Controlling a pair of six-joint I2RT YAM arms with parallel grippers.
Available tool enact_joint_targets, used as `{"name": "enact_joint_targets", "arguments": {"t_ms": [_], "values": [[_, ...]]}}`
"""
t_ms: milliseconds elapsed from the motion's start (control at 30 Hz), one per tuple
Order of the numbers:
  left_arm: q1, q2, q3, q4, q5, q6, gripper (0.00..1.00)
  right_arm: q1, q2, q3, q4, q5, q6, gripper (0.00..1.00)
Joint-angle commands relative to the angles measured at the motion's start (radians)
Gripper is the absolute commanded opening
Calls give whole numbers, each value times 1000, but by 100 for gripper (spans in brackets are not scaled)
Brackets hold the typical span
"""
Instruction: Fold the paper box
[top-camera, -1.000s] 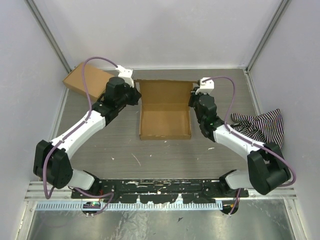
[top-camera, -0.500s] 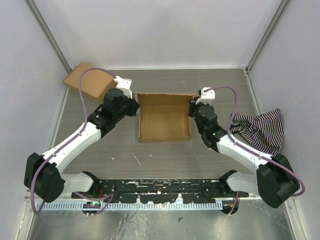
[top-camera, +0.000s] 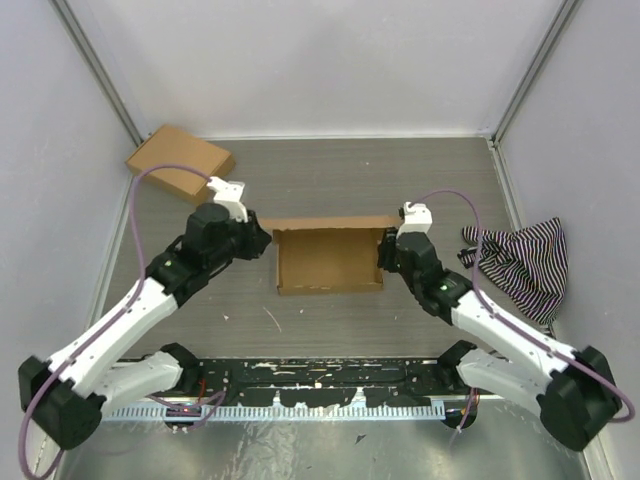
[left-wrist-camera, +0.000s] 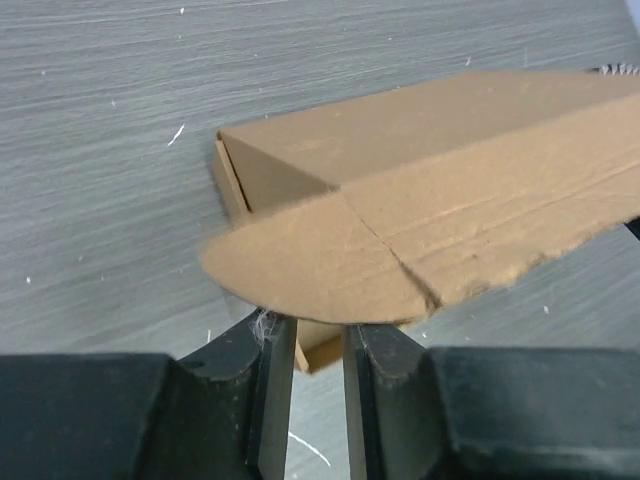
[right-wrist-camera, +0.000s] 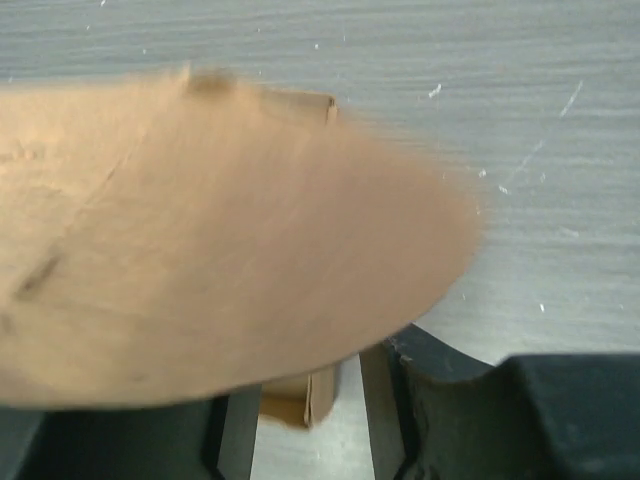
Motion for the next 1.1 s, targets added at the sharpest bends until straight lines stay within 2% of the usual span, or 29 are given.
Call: {"name": "enact_joint_targets", "arguments": {"t_ms": [0, 167, 300, 433, 600, 733, 900, 1067], "values": [[-3, -174, -44, -127, -3, -83, 32, 2, -184, 38, -271, -39, 76, 46], [-3, -372, -97, -205, -55, -143, 36, 3, -415, 98, -461, -32, 129, 49], [-4, -384, -75, -237, -23, -155, 42, 2, -472, 173, -535, 0, 167, 63], [-3, -254, -25, -243, 16, -145, 48, 3, -316, 252, -545, -23, 163, 78], [-3, -147, 2, -224, -39, -130, 55, 1, -69, 316, -490, -74, 138, 89], [-2, -29, -5, -215, -75, -133, 61, -11, 117, 352, -467, -99, 134, 90], [1, 164, 1, -130, -29, -145, 66, -84, 285, 326, -381, -270, 125, 89], [3, 339, 47, -78, 26, -133, 66, -133, 342, 290, -322, -364, 93, 83]]}}
